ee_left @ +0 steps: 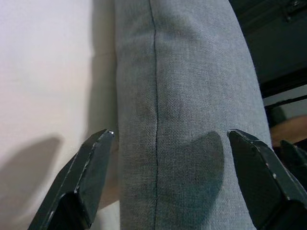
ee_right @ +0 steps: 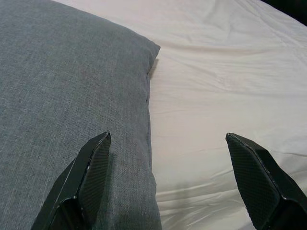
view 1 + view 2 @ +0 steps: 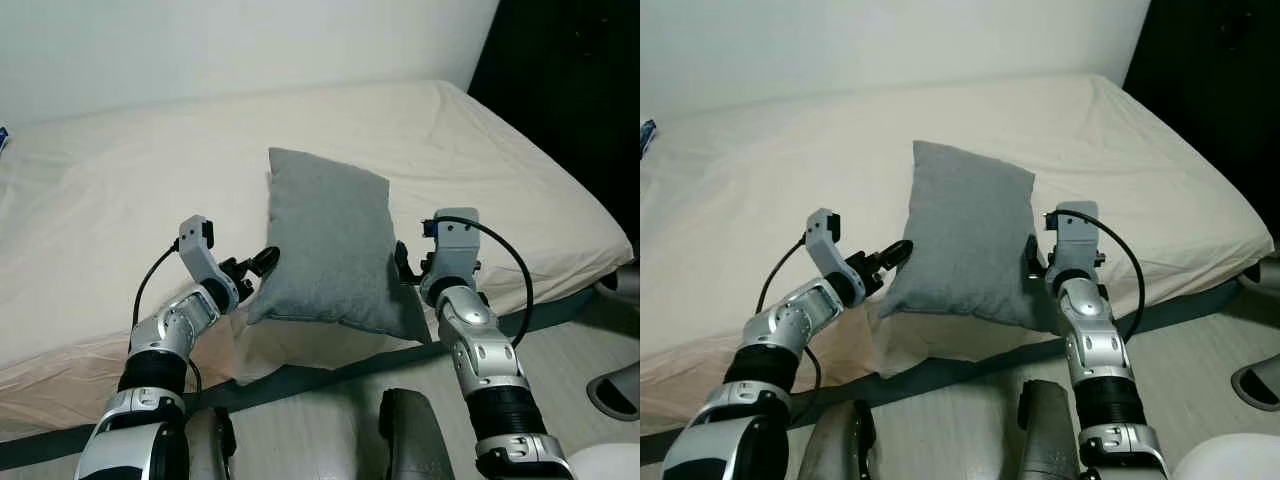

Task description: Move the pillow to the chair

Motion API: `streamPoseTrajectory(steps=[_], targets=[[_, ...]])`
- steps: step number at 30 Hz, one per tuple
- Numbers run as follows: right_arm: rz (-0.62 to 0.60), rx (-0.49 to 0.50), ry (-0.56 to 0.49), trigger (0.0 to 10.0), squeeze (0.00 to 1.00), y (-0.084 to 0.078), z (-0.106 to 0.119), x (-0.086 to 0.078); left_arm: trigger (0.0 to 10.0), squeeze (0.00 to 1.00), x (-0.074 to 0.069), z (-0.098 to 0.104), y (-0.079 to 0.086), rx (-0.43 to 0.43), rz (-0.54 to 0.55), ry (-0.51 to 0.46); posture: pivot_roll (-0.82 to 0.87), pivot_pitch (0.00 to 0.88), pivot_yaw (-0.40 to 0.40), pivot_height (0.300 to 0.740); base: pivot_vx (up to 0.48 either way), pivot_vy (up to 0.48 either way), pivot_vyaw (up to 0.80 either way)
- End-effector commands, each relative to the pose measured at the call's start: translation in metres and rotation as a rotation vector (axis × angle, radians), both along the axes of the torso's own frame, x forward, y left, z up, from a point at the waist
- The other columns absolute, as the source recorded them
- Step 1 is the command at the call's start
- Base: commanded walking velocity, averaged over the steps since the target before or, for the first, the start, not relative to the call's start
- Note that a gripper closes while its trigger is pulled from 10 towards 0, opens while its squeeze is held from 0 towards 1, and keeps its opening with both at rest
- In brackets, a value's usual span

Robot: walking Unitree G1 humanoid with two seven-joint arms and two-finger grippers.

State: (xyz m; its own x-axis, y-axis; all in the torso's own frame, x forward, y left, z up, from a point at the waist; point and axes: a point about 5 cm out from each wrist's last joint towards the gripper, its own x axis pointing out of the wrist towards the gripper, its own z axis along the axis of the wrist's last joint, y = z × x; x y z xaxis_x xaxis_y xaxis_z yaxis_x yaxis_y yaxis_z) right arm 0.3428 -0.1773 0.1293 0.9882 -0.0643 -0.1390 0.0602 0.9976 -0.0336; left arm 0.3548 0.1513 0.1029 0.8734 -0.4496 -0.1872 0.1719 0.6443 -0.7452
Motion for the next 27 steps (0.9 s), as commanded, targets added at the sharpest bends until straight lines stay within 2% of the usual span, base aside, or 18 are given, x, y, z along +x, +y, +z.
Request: streamPoseTrajectory(steps=[1, 3, 4, 5, 6, 7, 9, 10, 12, 13, 14, 15, 19, 20, 21, 23, 26, 27], targets=[[0.001, 0.007, -0.001, 10.0, 0.0, -0.001, 0.0, 0.002, 10.0, 0.0, -0.001, -0.001, -0.003, -0.06, -0.018, 0.019, -0.02, 0.096, -0.01, 0.52, 0.0, 0.0, 0.0], [0.001, 0.007, 0.0, 10.0, 0.0, -0.001, 0.0, 0.002, 10.0, 0.0, -0.001, 0.0, -0.003, -0.077, -0.025, 0.022, -0.02, 0.096, -0.01, 0.52, 0.0, 0.0, 0.0], [-0.004, 0.008, 0.009, 10.0, 0.0, -0.003, -0.002, 0.003, 10.0, 0.0, -0.002, -0.005, -0.006, -0.036, -0.052, 0.037, -0.01, 0.094, -0.012, 0.52, 0.0, 0.0, 0.0], [-0.004, 0.008, 0.009, 10.0, 0.0, -0.003, -0.002, 0.003, 10.0, 0.0, -0.002, -0.005, -0.006, -0.036, -0.052, 0.037, -0.01, 0.094, -0.012, 0.52, 0.0, 0.0, 0.0], [-0.029, 0.012, 0.035, 10.0, 0.0, -0.008, -0.009, 0.006, 10.0, 0.0, -0.006, -0.016, -0.013, 0.043, -0.099, 0.08, -0.01, 0.091, -0.012, 0.52, 0.0, 0.0, 0.0], [-0.029, 0.012, 0.035, 10.0, 0.0, -0.008, -0.009, 0.006, 10.0, 0.0, -0.006, -0.016, -0.013, 0.043, -0.099, 0.08, -0.01, 0.091, -0.012, 0.52, 0.0, 0.0, 0.0], [-0.117, 0.125, 0.039, 10.0, 0.0, -0.019, -0.014, 0.01, 10.0, 0.0, -0.009, -0.023, -0.021, 0.059, -0.136, 0.109, -0.01, 0.086, -0.011, 0.52, 0.0, 0.0, 0.0], [-0.117, 0.125, 0.039, 10.0, 0.0, -0.019, -0.014, 0.01, 10.0, 0.0, -0.009, -0.023, -0.021, 0.059, -0.136, 0.109, -0.01, 0.086, -0.011, 0.52, 0.0, 0.0, 0.0], [-0.173, 0.273, 0.025, 10.0, 0.0, -0.026, -0.016, 0.013, 10.0, 0.0, -0.012, -0.026, -0.031, 0.041, -0.181, 0.125, -0.01, 0.083, -0.01, 0.52, 0.0, 0.0, 0.0], [-0.173, 0.273, 0.025, 10.0, 0.0, -0.026, -0.016, 0.013, 10.0, 0.0, -0.012, -0.026, -0.031, 0.041, -0.181, 0.125, -0.01, 0.083, -0.01, 0.52, 0.0, 0.0, 0.0], [-0.16, 0.404, 0.043, 10.0, 0.0, -0.025, -0.018, 0.015, 10.0, 0.0, -0.015, -0.03, -0.039, 0.054, -0.221, 0.15, -0.01, 0.082, -0.01, 0.52, 0.0, 0.0, 0.0], [-0.13, 0.458, 0.101, 10.0, 0.0, -0.02, -0.024, 0.016, 10.0, 0.0, -0.017, -0.031, -0.042, 0.051, -0.236, 0.16, -0.01, 0.083, -0.008, 0.52, 0.0, 0.0, 0.0], [-0.109, 0.488, 0.143, 10.0, 0.0, -0.017, -0.027, 0.016, 10.0, 0.0, -0.017, -0.031, -0.044, 0.046, -0.245, 0.166, -0.01, 0.084, -0.008, 0.52, 0.0, 0.0, 0.0], [-0.075, 0.569, 0.209, 10.0, 0.0, -0.012, -0.033, 0.016, 10.0, 0.0, -0.017, -0.03, -0.045, 0.04, -0.25, 0.163, 0.0, 0.088, -0.009, 0.52, 0.0, 0.0, 0.0], [-0.078, 0.592, 0.228, 10.0, 0.0, -0.011, -0.035, 0.016, 10.0, 0.0, -0.016, -0.029, -0.046, 0.043, -0.25, 0.159, 0.0, 0.089, -0.009, 0.52, 0.0, 0.0, 0.0], [-0.087, 0.571, 0.236, 10.0, 0.0, -0.013, -0.036, 0.016, 10.0, 0.0, -0.016, -0.029, -0.045, 0.054, -0.249, 0.153, 0.0, 0.089, -0.01, 0.52, 0.0, 0.0, 0.0], [-0.101, 0.315, 0.157, 10.0, 0.0, -0.025, -0.028, 0.02, 10.0, 0.0, -0.013, -0.029, -0.042, 0.129, -0.238, 0.126, 0.0, 0.093, -0.007, 0.52, 0.0, 0.0, 0.0], [-0.101, 0.315, 0.157, 10.0, 0.0, -0.025, -0.028, 0.02, 10.0, 0.0, -0.013, -0.029, -0.042, 0.129, -0.238, 0.126, 0.0, 0.093, -0.007, 0.52, 0.0, 0.0, 0.0]])
